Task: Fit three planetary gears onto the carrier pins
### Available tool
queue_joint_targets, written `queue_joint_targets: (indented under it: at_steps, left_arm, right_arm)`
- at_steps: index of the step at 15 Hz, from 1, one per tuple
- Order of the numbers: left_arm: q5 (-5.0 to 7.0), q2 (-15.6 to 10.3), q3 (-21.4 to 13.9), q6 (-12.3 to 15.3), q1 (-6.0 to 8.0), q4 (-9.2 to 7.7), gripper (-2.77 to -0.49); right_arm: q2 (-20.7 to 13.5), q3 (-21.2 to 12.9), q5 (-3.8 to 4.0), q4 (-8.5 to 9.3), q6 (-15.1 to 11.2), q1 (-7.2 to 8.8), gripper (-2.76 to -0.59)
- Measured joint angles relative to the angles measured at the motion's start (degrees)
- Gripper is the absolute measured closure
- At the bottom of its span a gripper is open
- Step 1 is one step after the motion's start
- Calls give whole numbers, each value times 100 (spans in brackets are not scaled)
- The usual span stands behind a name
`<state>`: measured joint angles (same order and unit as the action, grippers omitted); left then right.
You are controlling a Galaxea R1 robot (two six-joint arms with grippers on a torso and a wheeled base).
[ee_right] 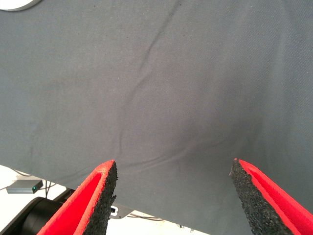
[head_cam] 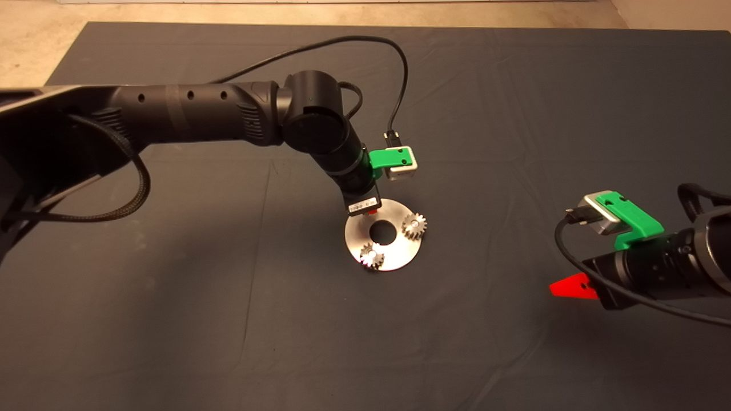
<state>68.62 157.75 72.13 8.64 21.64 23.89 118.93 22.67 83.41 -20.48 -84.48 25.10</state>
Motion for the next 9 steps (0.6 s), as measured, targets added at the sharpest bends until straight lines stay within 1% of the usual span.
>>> queue_joint_targets:
  at_steps: [1, 2, 4, 9]
  left_arm:
    - [-16, -22, 0, -11, -83, 27, -60]
    - [-7, -32, 0, -51, -139, 13, -60]
    - [-14, -37, 0, -127, -147, 11, -60]
    - [-33, -50, 0, -149, -149, 5, -60]
  right_arm:
    - [-2, 0, 7, 1, 0, 0, -173]
    - [0, 0, 2, 1, -2, 0, -173]
    - [0, 0, -9, 4, 0, 13, -173]
    - [0, 0, -9, 4, -2, 15, -173]
